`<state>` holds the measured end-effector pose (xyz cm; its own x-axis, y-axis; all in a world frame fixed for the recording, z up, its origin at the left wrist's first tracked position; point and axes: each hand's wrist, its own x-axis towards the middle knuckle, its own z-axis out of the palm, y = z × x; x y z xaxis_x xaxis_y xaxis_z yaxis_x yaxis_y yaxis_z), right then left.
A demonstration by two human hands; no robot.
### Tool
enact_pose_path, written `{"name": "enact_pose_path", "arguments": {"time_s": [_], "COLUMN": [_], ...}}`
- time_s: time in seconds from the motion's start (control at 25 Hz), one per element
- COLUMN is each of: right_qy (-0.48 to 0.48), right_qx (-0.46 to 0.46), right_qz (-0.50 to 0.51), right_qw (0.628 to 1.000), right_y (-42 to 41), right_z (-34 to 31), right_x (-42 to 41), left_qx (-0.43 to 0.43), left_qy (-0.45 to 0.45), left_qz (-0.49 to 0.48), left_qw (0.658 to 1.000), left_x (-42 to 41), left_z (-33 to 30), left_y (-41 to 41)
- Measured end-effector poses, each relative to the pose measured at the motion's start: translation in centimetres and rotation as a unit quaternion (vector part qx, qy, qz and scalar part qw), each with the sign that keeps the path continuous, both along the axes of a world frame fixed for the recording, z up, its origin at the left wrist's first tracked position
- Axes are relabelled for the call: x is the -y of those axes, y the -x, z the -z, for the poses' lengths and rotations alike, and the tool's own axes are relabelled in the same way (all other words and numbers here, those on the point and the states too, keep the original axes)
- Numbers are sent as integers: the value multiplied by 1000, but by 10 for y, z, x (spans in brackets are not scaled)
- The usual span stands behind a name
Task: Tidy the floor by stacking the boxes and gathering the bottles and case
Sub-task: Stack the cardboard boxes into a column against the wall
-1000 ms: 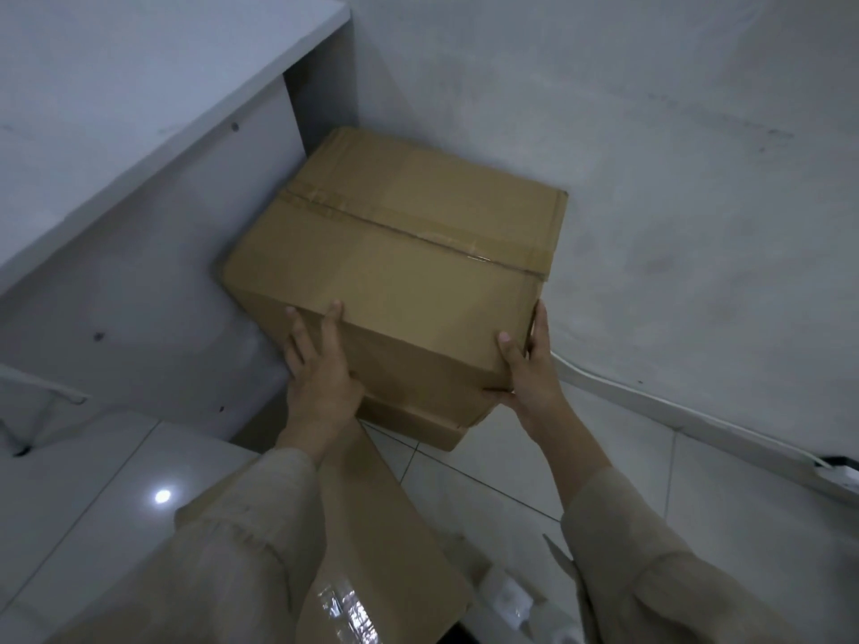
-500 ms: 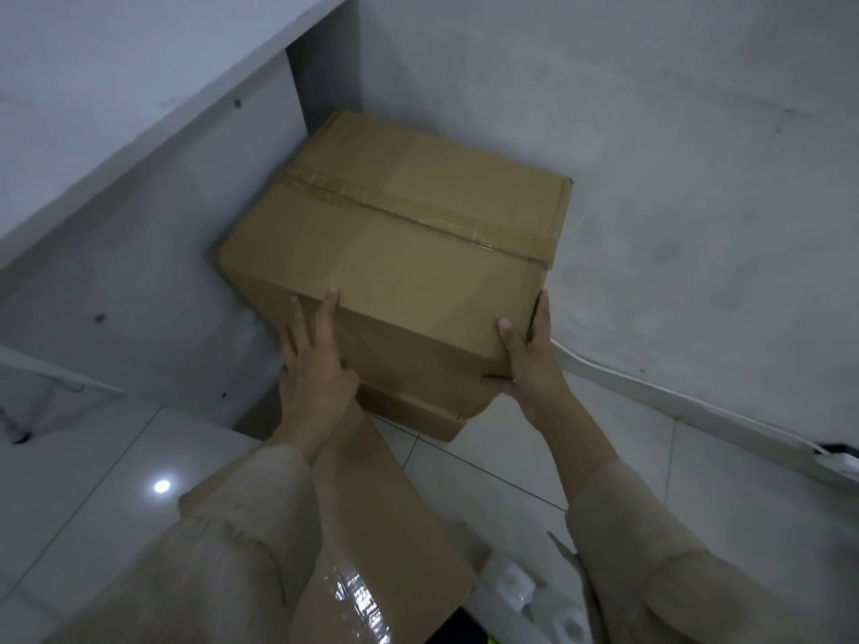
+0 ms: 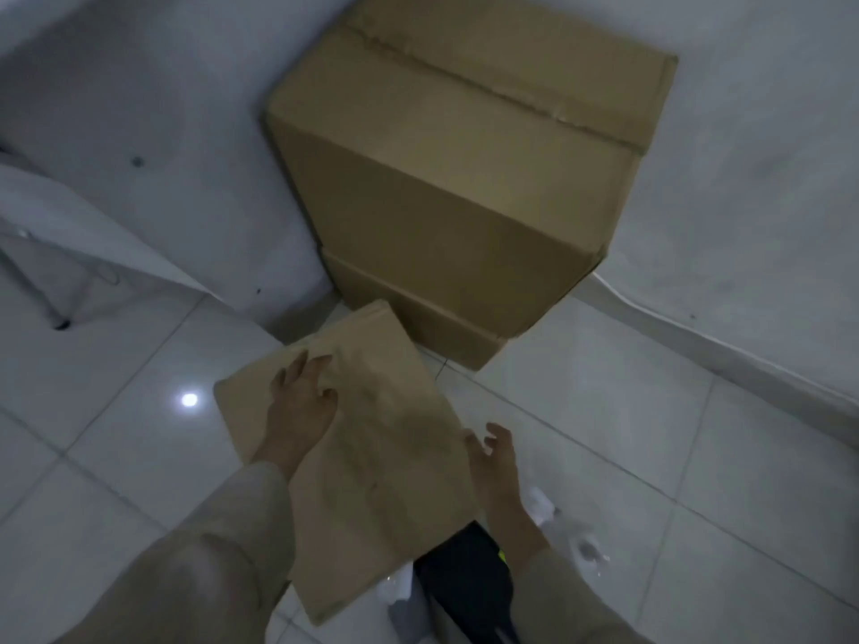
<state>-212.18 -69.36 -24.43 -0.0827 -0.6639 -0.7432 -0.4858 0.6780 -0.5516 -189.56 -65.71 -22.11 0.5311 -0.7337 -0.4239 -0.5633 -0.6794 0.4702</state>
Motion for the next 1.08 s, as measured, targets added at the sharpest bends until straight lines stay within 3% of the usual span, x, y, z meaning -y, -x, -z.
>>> {"name": "enact_pose_path", "arguments": {"time_s": [0.16,0.32,0.52,0.76,1.08], "right_qy": [-62,-85,-70,-144,-95], "right_qx": [-20,-3,33,7,-31], "right_qz": [-26,-142,-109,1,183], "right_qw": [998,986,991,990,978], "right_y": [8,11,26,17,-46], "right_z": [30,29,5,-3,45], "right_x": [-57,-89,-108,-126,-160], "left_qx": [-37,-52,-56,-70,-8], "left_qy": [-11,-15,13,1,-34], "left_qz": [-10,-50,-42,2,185], "left_qw": [999,997,997,998,982], "left_x": [-46,-91,-118,-106,-62], "left_z": [20,24,2,3,52], "left_y": [18,32,55,19,-51]}}
